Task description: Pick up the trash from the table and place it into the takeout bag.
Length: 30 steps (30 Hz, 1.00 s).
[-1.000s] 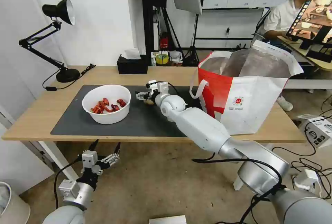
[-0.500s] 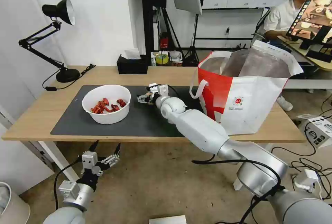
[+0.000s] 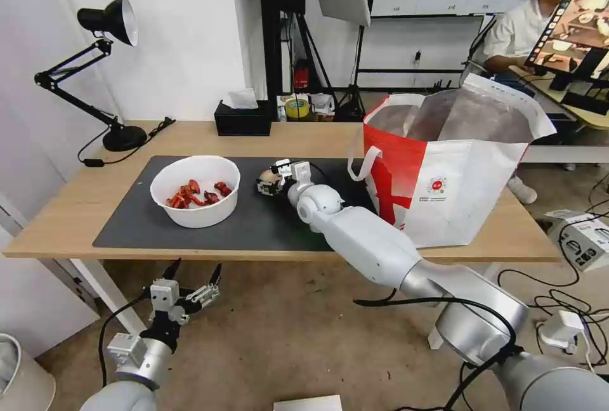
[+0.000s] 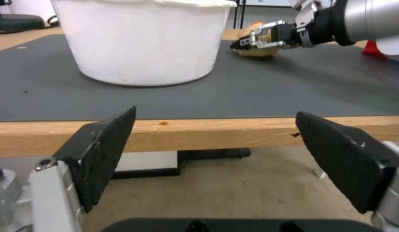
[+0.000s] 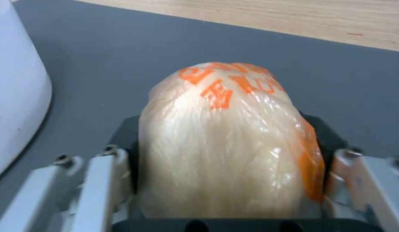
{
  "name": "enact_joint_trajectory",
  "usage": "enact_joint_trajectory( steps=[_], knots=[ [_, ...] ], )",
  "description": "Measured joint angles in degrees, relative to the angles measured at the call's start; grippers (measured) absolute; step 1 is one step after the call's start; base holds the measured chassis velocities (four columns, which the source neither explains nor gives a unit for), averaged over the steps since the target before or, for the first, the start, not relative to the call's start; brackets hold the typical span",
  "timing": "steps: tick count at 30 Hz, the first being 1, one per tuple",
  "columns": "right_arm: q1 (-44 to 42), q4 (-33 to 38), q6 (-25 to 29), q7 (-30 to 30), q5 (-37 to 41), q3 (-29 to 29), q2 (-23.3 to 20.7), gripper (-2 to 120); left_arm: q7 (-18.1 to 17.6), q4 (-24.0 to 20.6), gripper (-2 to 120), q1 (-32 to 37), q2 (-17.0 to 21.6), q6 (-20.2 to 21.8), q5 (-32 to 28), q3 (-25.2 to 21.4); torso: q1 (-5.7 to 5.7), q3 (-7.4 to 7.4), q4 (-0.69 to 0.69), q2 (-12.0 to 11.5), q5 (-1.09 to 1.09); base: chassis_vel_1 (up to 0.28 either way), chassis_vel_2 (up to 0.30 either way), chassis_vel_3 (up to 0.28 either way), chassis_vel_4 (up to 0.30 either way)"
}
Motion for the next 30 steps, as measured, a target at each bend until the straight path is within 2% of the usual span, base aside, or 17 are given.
enact_joint_trajectory(
  steps=[3, 4, 7, 9, 10, 11, 14, 16, 19, 20, 23, 24, 30],
  knots=[
    [-0.3, 0.1, 0.7, 0.0, -0.5, 0.0, -0.4, 46, 0.0, 0.0, 100, 0.0, 0.0, 0.0, 0.0, 0.1, 0.00, 0.00, 0.00, 0.0, 0.00, 0.000, 0.000, 0.000, 0.000],
    [-0.3, 0.1, 0.7, 0.0, -0.5, 0.0, -0.4, 46, 0.0, 0.0, 100, 0.0, 0.0, 0.0, 0.0, 0.1, 0.00, 0.00, 0.00, 0.0, 0.00, 0.000, 0.000, 0.000, 0.000],
    [-0.7, 0.3, 1.8, 0.0, -1.2, 0.1, -0.7, 30, 0.0, 0.0, 100, 0.3, 0.3, -0.1, 0.3, 0.1, 0.00, 0.00, 0.00, 0.0, 0.00, 0.000, 0.000, 0.000, 0.000],
    [-0.9, 0.6, 2.0, 0.0, -1.2, 0.2, -0.8, 29, 0.0, 0.0, 100, 0.3, 0.4, -0.1, 0.3, 0.1, 0.00, 0.00, 0.00, 0.0, 0.00, 0.000, 0.000, 0.000, 0.000],
    [-1.2, 1.6, 2.2, 0.0, -1.3, 0.3, -1.2, 22, 0.0, -0.1, 100, 0.3, 0.6, -0.1, 0.3, 0.0, 0.00, 0.01, 0.00, 0.0, 0.00, 0.000, 0.000, 0.000, 0.000],
    [-1.2, 1.6, 2.2, 0.0, -1.3, 0.3, -1.2, 22, 0.0, -0.1, 100, 0.3, 0.6, -0.1, 0.3, 0.0, 0.00, 0.01, 0.00, 0.0, 0.00, 0.000, 0.000, 0.000, 0.000],
    [-2.6, 7.1, 3.5, 0.2, -2.1, 0.7, -3.9, 11, 0.0, -0.6, 100, 0.4, 0.9, -0.1, 0.2, -0.5, 0.00, 0.01, 0.00, 0.0, 0.00, 0.000, 0.000, 0.000, 0.000],
    [-3.2, 9.2, 3.7, 0.6, -2.3, 0.8, -5.1, 10, 0.0, -0.7, 100, 0.6, 1.0, -0.1, 0.2, -0.6, 0.00, 0.01, 0.00, 0.0, 0.01, 0.000, 0.000, 0.000, 0.000],
    [-5.3, 16.1, 4.3, 1.5, -3.3, 0.9, -9.2, 9, 0.0, -0.7, 100, 0.9, 1.0, -0.2, 0.2, -0.8, 0.00, 0.01, -0.01, 0.0, 0.01, 0.000, 0.000, 0.000, 0.000],
    [-5.3, 16.1, 4.3, 1.5, -3.3, 0.9, -9.2, 9, 0.0, -0.7, 100, 0.9, 1.0, -0.2, 0.2, -0.8, 0.00, 0.01, -0.01, 0.0, 0.01, 0.000, 0.000, 0.000, 0.000],
    [-7.6, 22.7, 5.6, 2.1, -4.2, 1.1, -13.2, 9, 0.0, -0.6, 100, 0.7, 0.9, -0.4, 0.4, -0.4, 0.00, 0.01, -0.01, 0.0, 0.01, 0.000, 0.000, 0.000, 0.000],
    [-7.6, 22.7, 5.6, 2.1, -4.2, 1.1, -13.2, 9, 0.0, -0.6, 100, 0.7, 0.9, -0.4, 0.4, -0.4, 0.00, 0.01, -0.01, 0.0, 0.01, 0.000, 0.000, 0.000, 0.000],
    [-10.9, 30.6, 10.2, 3.0, -4.9, 2.5, -18.1, 8, 0.0, -0.7, 100, 0.6, 0.7, -0.4, 0.7, 0.1, 0.00, 0.00, 0.00, 0.0, 0.01, 0.000, 0.000, 0.000, 0.000]
  ],
)
